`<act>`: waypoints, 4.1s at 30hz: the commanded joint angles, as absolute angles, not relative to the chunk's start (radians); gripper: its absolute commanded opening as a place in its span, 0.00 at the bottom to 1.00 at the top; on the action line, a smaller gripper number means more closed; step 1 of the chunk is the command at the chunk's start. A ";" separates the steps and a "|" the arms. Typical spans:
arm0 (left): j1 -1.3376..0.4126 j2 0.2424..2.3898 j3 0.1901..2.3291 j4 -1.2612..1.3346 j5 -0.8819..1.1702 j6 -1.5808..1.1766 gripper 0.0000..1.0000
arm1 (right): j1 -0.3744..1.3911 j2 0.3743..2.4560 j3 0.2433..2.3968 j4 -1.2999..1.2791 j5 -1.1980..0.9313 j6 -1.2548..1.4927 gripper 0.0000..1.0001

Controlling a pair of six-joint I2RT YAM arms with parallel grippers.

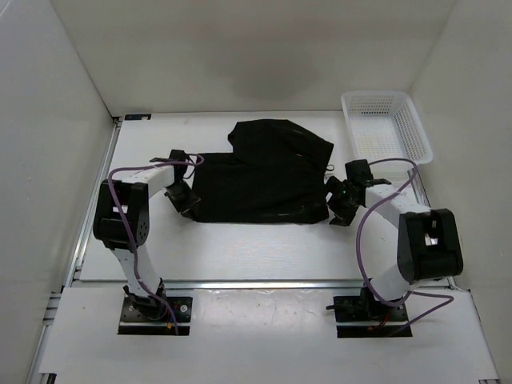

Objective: Fold and stack the shorts
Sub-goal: Flatten the shorts out

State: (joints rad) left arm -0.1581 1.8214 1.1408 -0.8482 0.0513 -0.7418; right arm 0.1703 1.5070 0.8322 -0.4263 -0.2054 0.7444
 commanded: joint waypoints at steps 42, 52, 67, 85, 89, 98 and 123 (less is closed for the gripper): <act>-0.140 1.470 1.102 -0.948 0.153 -0.595 0.61 | 0.183 1.127 0.704 -0.643 -0.167 0.750 0.68; -0.288 1.523 1.003 -0.857 0.183 -0.675 0.68 | 0.173 1.001 0.672 -0.738 0.031 0.773 0.68; -0.345 2.066 1.736 -1.052 -0.084 -0.569 0.69 | 0.137 1.371 0.972 -0.652 0.124 0.612 0.55; -0.210 2.160 1.712 -1.019 -0.049 -0.572 0.10 | 0.291 1.816 1.190 -0.600 0.002 0.528 0.24; -0.126 2.089 1.625 -0.999 -0.071 -0.572 0.10 | 0.432 1.888 1.230 -0.600 0.023 0.549 0.23; -0.029 1.974 1.618 -1.020 -0.071 -0.515 0.33 | 0.509 1.846 1.333 -0.676 0.159 0.597 0.39; -0.118 1.418 1.031 -0.968 0.089 -0.609 0.45 | 0.365 1.226 0.830 -0.669 -0.180 0.623 0.81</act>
State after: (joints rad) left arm -0.0837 1.4696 1.1431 -1.0210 0.0200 -0.5591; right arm 0.3614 1.2545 0.8955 -0.6899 -0.0170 0.6247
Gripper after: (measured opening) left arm 0.454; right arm 0.806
